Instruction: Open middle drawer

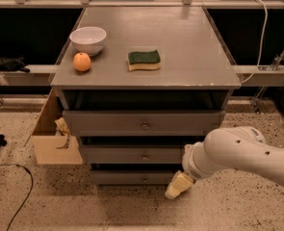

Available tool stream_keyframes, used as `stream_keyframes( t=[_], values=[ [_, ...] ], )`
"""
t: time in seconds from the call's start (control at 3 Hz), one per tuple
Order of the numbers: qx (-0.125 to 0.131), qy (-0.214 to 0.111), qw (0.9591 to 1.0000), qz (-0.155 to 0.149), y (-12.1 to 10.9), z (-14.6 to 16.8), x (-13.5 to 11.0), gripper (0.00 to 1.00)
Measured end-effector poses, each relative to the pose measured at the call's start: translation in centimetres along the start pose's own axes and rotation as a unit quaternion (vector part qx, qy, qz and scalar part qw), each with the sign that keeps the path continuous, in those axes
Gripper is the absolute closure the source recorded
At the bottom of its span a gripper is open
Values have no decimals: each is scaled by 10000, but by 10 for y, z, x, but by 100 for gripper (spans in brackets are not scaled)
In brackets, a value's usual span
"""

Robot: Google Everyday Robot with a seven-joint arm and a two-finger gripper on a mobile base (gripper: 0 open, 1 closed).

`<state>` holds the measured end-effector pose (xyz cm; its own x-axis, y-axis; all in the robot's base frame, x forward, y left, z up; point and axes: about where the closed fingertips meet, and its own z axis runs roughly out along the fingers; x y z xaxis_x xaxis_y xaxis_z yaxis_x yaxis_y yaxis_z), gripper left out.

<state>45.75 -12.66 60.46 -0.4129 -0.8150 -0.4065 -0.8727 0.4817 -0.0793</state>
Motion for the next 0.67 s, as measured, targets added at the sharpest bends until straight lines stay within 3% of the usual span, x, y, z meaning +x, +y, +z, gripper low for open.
stream_keyframes(
  t=[0.67],
  values=[
    [-175,222,9996,-48,18,4,-1,0]
  ],
)
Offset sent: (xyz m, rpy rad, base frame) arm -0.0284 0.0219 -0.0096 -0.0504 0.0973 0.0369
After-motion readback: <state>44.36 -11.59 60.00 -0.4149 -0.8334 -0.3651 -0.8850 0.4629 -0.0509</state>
